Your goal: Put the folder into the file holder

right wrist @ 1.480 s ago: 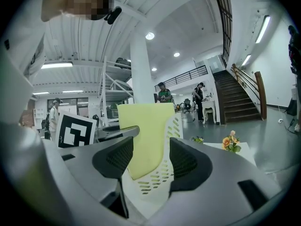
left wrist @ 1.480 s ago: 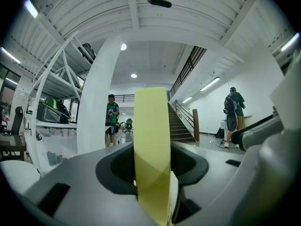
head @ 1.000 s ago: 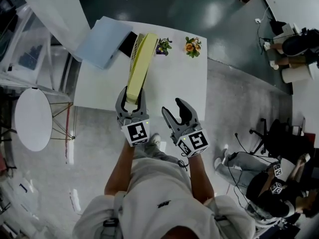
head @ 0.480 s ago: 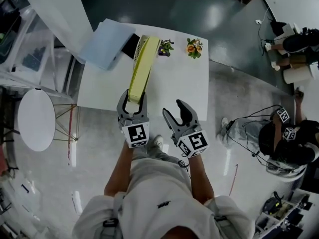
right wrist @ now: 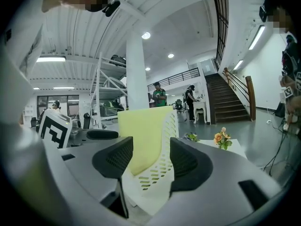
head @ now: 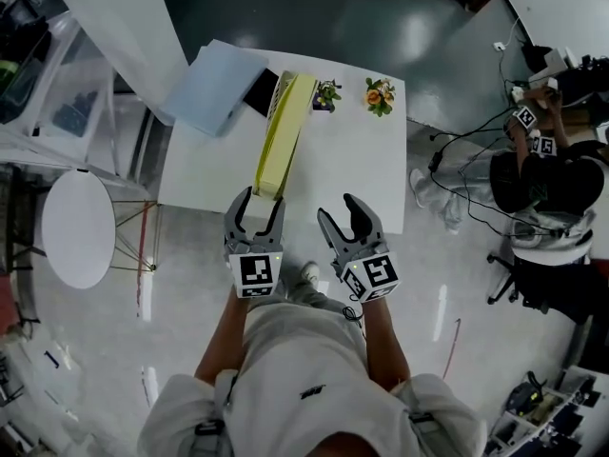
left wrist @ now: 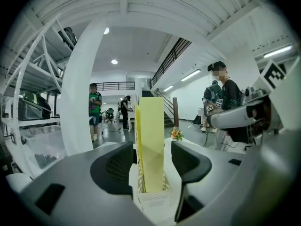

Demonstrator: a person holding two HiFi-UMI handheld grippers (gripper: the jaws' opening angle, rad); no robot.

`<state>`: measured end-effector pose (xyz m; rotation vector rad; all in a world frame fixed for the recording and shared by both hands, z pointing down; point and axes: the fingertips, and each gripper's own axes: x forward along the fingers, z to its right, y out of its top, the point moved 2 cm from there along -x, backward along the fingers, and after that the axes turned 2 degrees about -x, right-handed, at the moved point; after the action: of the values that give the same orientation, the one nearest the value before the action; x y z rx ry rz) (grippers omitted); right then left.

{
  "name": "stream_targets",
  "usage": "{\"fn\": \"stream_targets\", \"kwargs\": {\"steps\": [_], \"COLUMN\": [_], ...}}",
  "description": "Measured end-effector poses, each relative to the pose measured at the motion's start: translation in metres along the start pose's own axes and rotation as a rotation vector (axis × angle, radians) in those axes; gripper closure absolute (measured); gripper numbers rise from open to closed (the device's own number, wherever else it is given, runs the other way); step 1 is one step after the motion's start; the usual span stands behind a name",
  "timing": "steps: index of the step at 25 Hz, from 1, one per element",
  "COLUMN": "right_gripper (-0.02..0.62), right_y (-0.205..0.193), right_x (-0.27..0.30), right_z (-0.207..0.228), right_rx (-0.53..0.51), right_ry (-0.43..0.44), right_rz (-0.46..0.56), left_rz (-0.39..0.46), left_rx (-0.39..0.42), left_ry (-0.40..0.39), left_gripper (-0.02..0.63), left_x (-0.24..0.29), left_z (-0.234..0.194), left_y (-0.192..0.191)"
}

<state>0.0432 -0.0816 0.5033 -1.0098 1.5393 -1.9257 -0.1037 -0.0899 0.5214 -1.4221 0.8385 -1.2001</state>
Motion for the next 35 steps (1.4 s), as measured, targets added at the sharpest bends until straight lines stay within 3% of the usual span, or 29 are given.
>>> {"fn": "stream_targets", "kwargs": {"steps": [15, 35], "right_gripper": [0.357, 0.364], "right_y": [-0.005, 0.001], "right_x": [0.003, 0.005], "right_z": [-0.014, -0.013], "right_rx": [-0.028, -0.027], "right_ry": [-0.101, -0.124], "right_rz": [-0.025, -0.014], "left_rz": [-0.05, -0.034], "left_rx": [0.019, 0.048], "left_ry": [-0.141, -0.187], "left_gripper": [0.341, 0.341], "left_x": [-0.031, -0.016], "left_z": [-0.015, -0.01], "left_y": [-0.005, 0.004]}}
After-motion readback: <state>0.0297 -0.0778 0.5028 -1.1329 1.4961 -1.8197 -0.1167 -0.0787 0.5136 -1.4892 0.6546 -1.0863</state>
